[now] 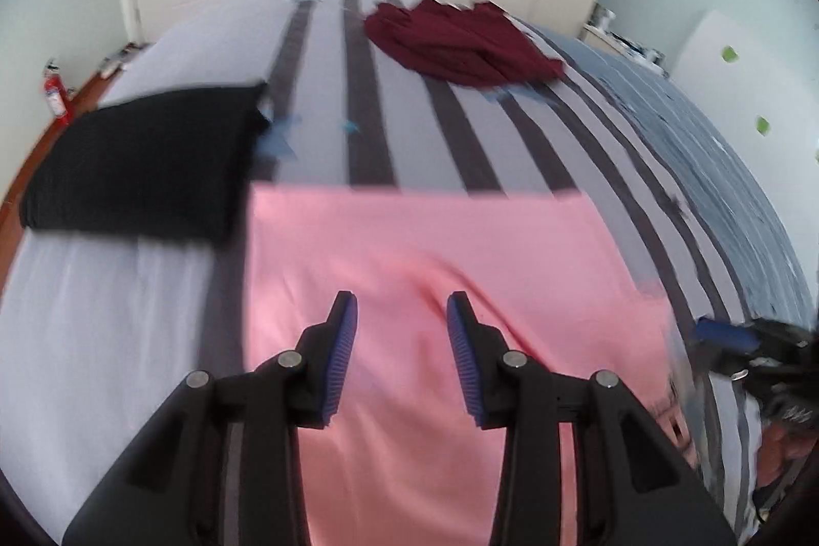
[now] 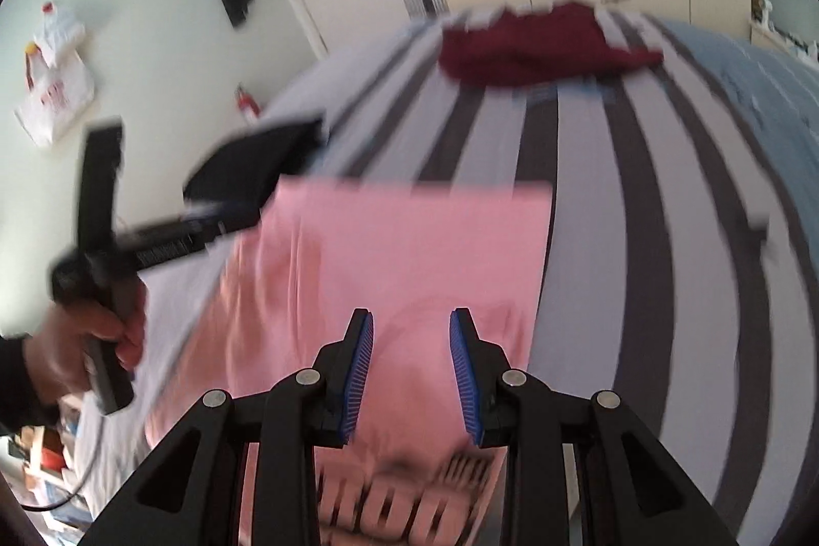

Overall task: Fold clothes
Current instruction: 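Move both open grippers to the edge of the folded shirt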

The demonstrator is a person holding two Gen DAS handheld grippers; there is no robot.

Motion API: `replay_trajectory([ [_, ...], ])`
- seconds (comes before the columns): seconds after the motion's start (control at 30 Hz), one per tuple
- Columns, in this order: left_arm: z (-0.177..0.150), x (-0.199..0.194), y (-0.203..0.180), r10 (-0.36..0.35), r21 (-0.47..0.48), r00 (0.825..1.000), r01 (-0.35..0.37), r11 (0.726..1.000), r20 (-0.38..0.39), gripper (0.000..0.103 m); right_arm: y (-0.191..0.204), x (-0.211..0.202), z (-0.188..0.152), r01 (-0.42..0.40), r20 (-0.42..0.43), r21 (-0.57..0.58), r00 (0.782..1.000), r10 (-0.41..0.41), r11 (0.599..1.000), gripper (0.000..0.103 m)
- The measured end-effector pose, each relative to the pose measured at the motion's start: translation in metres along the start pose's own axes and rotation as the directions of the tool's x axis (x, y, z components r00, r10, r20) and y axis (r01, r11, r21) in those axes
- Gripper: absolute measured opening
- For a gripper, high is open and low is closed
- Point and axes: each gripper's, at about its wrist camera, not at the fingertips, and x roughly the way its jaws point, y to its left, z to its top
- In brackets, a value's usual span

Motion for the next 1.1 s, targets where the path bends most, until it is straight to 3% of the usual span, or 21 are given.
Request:
replay_trajectory([
  [0.13,-0.022,0.008,-0.015,-0.027,0.012,0.999,0.027,1.000,-0.042,0.034,0.008,0.007,-0.035,-0.006,-0.035,0.063,0.999,0.008,0.998,0.028],
  [0.47,-0.007,0.039,-0.031,-0.047,-0.005,0.998,0.047,0.999,-0.042,0.034,0.011,0.041,-0.048,0.083,-0.057,0.087,0.995,-0.078,0.993,0.024],
  [0.63,0.028,0.054,-0.032,-0.040,-0.004,0.999,0.040,0.999,-0.001,0.034,-0.010,0.044,-0.012,0.137,0.021,0.130,0.990,-0.140,0.982,0.024],
  [0.9,0.078,0.064,-0.017,0.011,-0.011,0.999,-0.010,1.000,0.053,0.034,-0.062,0.064,0.095,0.176,0.126,0.188,0.971,-0.201,0.966,0.024],
  [0.97,0.079,0.056,-0.011,0.021,-0.013,0.998,-0.020,1.000,0.066,0.034,-0.072,0.057,0.115,0.173,0.157,0.200,0.966,-0.206,0.964,0.025],
  [1.1,0.062,0.039,-0.001,0.033,-0.003,0.998,-0.033,0.999,0.055,0.034,-0.070,0.041,0.111,0.133,0.168,0.161,0.973,-0.160,0.978,0.025],
])
